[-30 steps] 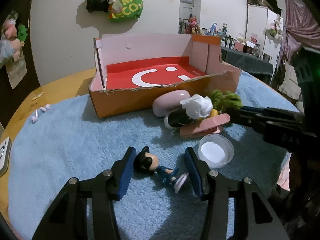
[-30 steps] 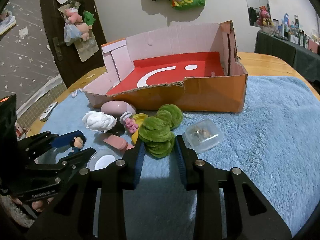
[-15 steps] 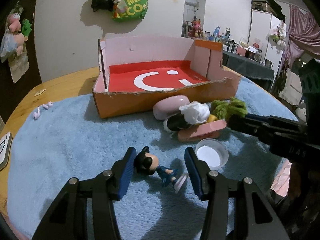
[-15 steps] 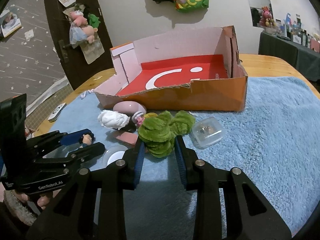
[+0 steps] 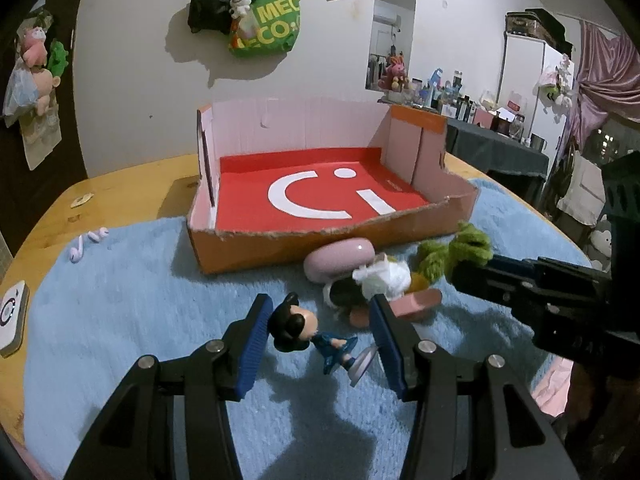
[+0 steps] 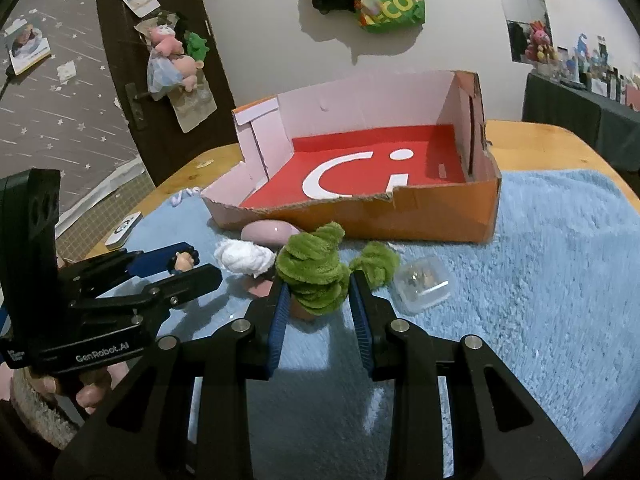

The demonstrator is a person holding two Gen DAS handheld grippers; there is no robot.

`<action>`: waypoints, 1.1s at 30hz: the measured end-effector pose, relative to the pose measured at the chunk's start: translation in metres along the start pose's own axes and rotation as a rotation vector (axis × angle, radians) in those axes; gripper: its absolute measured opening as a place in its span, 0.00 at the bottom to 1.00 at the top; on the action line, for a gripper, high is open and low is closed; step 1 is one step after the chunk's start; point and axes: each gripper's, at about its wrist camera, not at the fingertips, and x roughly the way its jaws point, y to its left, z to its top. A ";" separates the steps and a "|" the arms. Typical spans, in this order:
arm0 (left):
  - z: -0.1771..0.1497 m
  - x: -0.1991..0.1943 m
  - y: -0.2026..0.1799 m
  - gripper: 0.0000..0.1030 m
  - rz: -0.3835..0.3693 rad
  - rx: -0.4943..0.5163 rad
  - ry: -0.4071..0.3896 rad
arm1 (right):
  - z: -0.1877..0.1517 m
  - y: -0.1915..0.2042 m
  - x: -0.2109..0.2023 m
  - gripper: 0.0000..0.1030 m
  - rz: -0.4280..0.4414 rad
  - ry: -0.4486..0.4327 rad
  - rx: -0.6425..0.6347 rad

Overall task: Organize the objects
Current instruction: 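Lift both held items and carry them over the red-floored cardboard box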

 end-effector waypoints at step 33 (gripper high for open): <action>0.050 0.003 -0.003 0.51 -0.014 0.017 -0.029 | 0.039 0.001 0.008 0.28 0.013 -0.024 -0.033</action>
